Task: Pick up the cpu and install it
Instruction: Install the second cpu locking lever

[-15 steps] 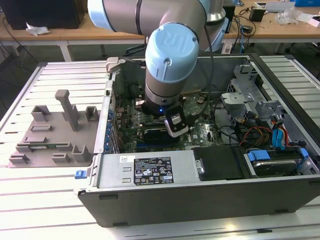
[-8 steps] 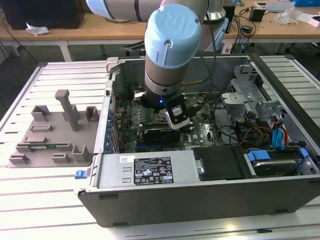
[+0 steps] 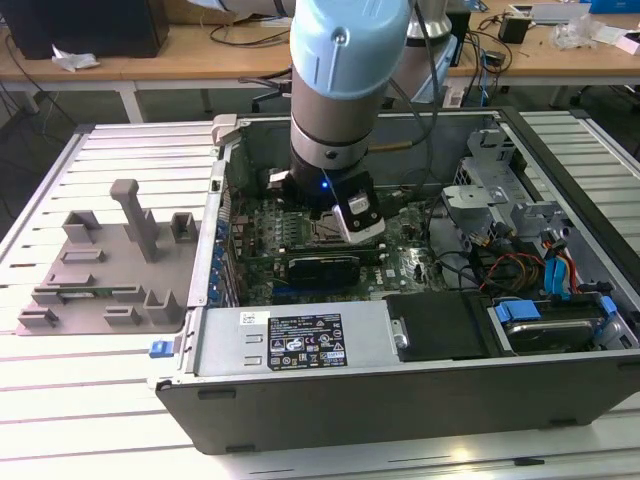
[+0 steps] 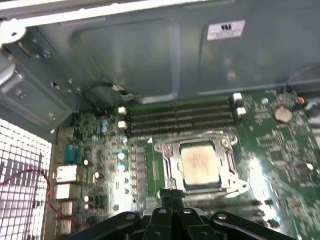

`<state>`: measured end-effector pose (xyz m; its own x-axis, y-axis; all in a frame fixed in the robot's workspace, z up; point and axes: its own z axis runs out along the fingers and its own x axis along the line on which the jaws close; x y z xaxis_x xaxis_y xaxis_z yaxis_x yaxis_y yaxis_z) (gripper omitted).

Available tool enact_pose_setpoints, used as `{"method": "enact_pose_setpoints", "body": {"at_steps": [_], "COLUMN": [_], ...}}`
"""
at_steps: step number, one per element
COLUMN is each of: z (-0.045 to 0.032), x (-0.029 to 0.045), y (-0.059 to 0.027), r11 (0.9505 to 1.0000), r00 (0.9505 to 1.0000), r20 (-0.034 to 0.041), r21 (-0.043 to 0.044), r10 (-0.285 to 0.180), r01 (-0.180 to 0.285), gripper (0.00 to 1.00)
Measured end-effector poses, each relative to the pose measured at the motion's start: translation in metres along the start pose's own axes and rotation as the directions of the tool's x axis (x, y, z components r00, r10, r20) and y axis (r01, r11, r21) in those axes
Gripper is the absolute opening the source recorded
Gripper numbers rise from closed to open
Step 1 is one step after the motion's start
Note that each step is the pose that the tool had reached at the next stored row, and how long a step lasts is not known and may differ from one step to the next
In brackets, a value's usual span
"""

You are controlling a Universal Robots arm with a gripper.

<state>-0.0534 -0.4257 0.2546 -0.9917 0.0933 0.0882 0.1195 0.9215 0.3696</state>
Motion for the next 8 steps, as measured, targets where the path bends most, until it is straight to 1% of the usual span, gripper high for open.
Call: {"method": "enact_pose_setpoints", "body": {"at_steps": [2,3,5,8], "z": [-0.0023,-0.004,-0.0039,-0.0019], "x": [-0.0017,-0.003,-0.0044,-0.0057], "y": [0.0011,0.002,0.0031,0.0079], "r11": [0.9997,0.9988,0.998,0.9963], "r00": [1.0,0.9999,0.9998,0.9998], "r20": [0.0045,0.009,0.0117,0.0149], "r21": [0.0246,0.0477,0.061,0.0841], "r10": [0.005,0.01,0.013,0.015], "r01": [-0.005,-0.011,-0.014,-0.016], "gripper": [0.11,0.11,0.11,0.11]}}
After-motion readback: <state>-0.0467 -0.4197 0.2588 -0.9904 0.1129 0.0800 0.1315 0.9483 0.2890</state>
